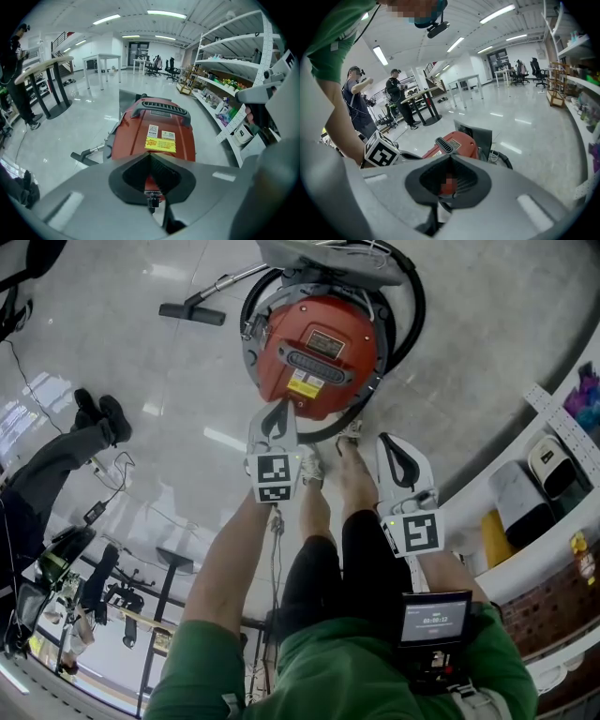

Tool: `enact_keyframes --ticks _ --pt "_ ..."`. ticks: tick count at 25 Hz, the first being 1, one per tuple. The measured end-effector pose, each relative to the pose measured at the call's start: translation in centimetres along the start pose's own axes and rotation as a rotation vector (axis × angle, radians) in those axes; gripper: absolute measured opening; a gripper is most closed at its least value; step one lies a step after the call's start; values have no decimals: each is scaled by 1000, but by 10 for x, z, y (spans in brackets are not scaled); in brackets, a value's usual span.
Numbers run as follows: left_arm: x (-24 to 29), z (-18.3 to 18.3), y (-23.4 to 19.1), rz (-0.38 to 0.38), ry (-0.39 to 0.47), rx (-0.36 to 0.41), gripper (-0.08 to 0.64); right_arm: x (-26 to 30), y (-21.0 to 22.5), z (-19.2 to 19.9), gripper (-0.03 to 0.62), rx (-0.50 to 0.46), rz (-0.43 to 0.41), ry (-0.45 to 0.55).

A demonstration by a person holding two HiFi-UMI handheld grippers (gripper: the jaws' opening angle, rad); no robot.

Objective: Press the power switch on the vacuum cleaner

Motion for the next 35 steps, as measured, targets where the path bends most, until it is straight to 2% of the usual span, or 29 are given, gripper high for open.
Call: enact_keyframes --ticks 5,11,15,19,23,27,30,35 --pt "0 0 0 -3 -3 2 -5 -3 2 0 2 -9 6 9" --pt "0 -3 -3 -28 -20 -34 6 -7 2 -6 2 -8 7 6" --pt "-9 -17 -2 -28 12 -16 6 -14 0 -17 2 -21 13 25" --pt "-26 -39 1 -16 71 2 6 -21 -6 -29 2 -40 19 32" --pt "-53 -63 5 -4 142 -19 6 -29 -14 -46 2 -67 21 69" --pt "-95 -90 9 14 234 -47 6 -42 -27 -68 2 -75 23 106" --pt "-133 -109 12 26 307 -70 6 -56 -38 -83 2 -121 24 147" --pt "-194 -129 11 36 399 -93 6 -81 -62 -107 2 -146 32 185"
Point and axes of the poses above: the fingertips, and each gripper's own axes: x forward along the fingers, y to its right, z out of its underside, the point moved 4 cm from there along -x, backward along the fingers, and after that the axes turned 11 degrees about -z, right-handed, at the moved point
